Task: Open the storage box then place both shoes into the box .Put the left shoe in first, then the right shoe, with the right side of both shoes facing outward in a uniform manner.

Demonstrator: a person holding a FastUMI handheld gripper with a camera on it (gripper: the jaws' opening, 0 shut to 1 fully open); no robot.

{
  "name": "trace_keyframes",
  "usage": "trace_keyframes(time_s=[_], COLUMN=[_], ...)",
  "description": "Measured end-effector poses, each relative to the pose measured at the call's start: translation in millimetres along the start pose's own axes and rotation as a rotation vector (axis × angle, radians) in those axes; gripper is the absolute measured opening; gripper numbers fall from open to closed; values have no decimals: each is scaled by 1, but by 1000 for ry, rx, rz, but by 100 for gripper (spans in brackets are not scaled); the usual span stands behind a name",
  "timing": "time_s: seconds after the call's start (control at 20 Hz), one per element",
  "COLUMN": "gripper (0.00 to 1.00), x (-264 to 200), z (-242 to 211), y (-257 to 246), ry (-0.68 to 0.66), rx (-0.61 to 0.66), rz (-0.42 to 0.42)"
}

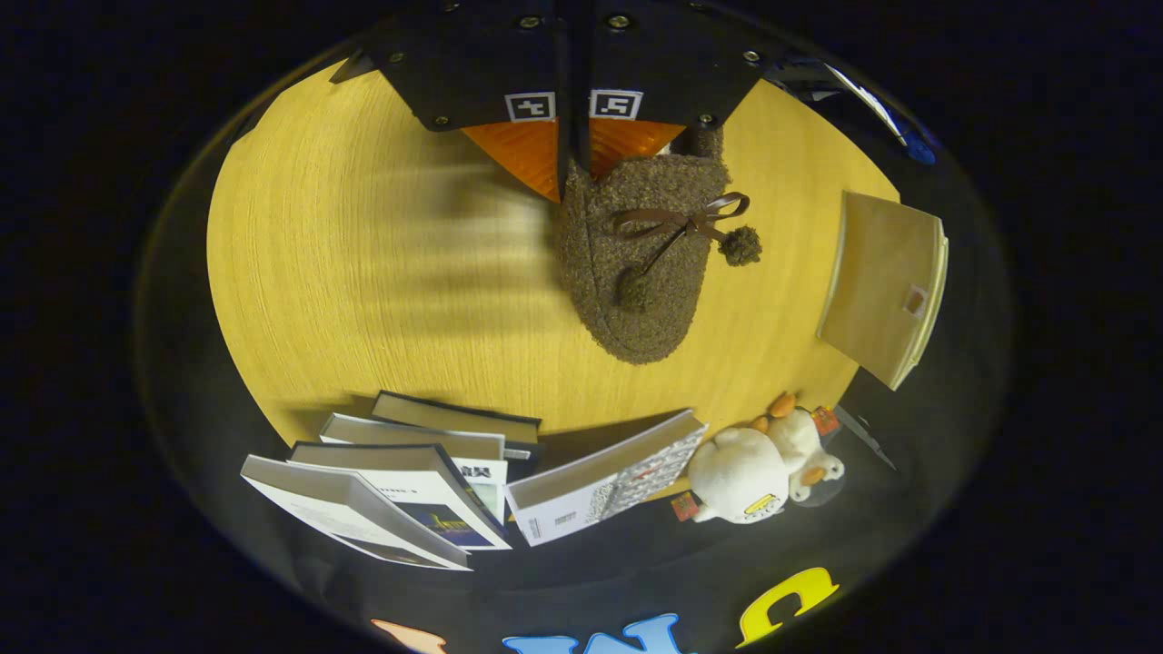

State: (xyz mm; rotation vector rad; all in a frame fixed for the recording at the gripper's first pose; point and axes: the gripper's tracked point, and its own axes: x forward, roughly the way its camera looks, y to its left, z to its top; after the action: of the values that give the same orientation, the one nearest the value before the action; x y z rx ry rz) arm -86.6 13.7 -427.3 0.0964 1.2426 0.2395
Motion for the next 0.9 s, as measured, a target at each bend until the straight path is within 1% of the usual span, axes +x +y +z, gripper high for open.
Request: trace_keyframes(time_s=[0.15, 0.4, 0.6, 0.8, 0.9], gripper=[0, 0, 0, 0, 0], x=[-25, -61, -63, -55, -44], z=[37, 95, 114, 117, 114], y=[47, 148, 228, 316, 354], ry=[-59, -114, -109, -80, -58], rx=[-36, -121, -207, -250, -259], rz=[65, 207, 282, 370, 395])
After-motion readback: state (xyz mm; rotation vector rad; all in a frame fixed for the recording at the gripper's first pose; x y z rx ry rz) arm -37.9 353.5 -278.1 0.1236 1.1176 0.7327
